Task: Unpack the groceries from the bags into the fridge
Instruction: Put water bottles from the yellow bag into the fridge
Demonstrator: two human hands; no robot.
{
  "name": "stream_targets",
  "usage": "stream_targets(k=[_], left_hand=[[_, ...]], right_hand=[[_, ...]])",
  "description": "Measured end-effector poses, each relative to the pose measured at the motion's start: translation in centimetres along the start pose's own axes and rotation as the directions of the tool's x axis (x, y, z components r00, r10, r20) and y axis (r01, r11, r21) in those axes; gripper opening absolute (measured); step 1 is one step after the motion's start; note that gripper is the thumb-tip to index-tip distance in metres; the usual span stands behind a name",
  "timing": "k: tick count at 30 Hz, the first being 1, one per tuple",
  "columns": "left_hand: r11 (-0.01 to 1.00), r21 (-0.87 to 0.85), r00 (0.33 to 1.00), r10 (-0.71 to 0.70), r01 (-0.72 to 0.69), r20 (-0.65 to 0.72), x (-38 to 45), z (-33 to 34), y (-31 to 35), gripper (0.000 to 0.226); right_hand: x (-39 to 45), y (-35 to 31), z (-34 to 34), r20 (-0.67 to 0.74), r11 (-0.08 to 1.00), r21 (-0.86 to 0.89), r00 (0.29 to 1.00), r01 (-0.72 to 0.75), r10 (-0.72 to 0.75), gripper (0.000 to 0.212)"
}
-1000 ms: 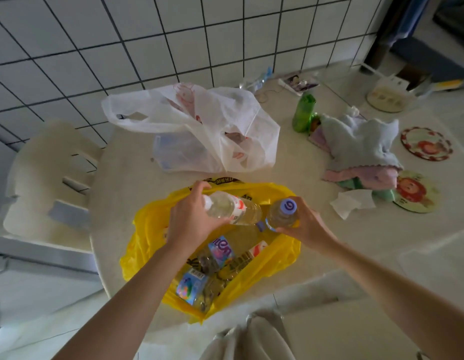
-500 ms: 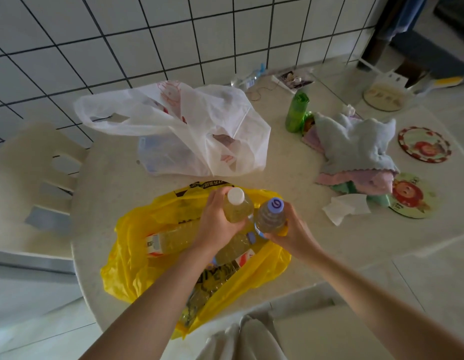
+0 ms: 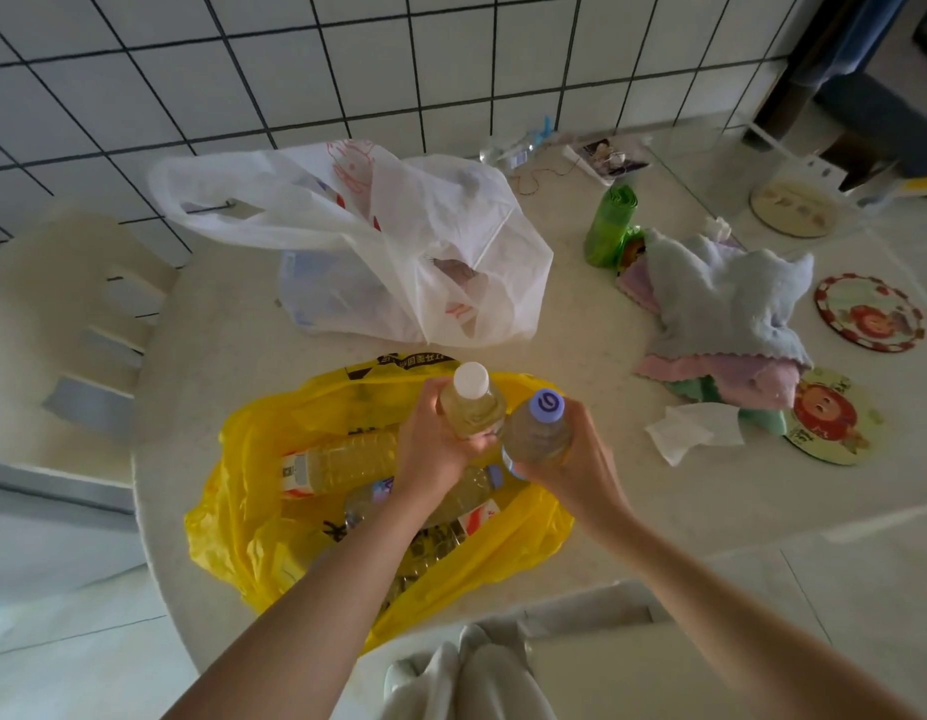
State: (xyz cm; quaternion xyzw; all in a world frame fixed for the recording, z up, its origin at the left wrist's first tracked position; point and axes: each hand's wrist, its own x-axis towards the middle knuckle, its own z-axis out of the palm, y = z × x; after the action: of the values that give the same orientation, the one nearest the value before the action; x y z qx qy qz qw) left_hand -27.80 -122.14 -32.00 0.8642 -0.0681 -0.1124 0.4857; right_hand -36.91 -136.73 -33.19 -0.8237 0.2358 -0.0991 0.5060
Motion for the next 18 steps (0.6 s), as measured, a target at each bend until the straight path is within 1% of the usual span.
stream_targets(k=[3, 5, 9, 12, 15, 18], left_hand=[[0.993, -0.109, 0.998, -0.043, 0.037, -0.051, -0.8, -1.6, 1.3, 0.069], [0.981, -0.191, 0.994, -0.055, 0.036, -0.096, -1.6, -3.1, 2.2, 0.071], [0.966, -0.257, 0.983, -0.025, -0.023, -0.182, -3.8, -6.3, 3.4, 0.071], [0.961, -0.266, 0.963, 0.004, -0.078, -0.270, -6.0, -8.5, 3.1, 0.068], [0.939, -0.334, 0.940, -0.034, -0.087, -0.340, -9.2, -10.8, 1.9, 0.068], [0.926, -0.370, 0.907, -0.093, -0.073, -0.411, -12.9, -13.0, 0.4, 0.065]], right_hand=[[-0.1, -1.5, -0.8, 0.000, 0.997, 0.027, 0.998, 0.069, -0.069, 0.069], [-0.2, -3.0, -1.4, 0.009, 0.992, 0.062, 0.994, 0.109, -0.109, 0.074], [-1.1, -6.7, -1.8, 0.070, 0.977, 0.161, 0.986, 0.138, -0.151, 0.075], [-2.5, -8.9, -1.2, 0.131, 0.964, 0.224, 0.976, 0.140, -0.172, 0.075], [-5.0, -10.8, 0.2, 0.187, 0.956, 0.255, 0.963, 0.144, -0.195, 0.078], [-8.1, -12.5, 2.1, 0.248, 0.950, 0.263, 0.940, 0.167, -0.233, 0.074]])
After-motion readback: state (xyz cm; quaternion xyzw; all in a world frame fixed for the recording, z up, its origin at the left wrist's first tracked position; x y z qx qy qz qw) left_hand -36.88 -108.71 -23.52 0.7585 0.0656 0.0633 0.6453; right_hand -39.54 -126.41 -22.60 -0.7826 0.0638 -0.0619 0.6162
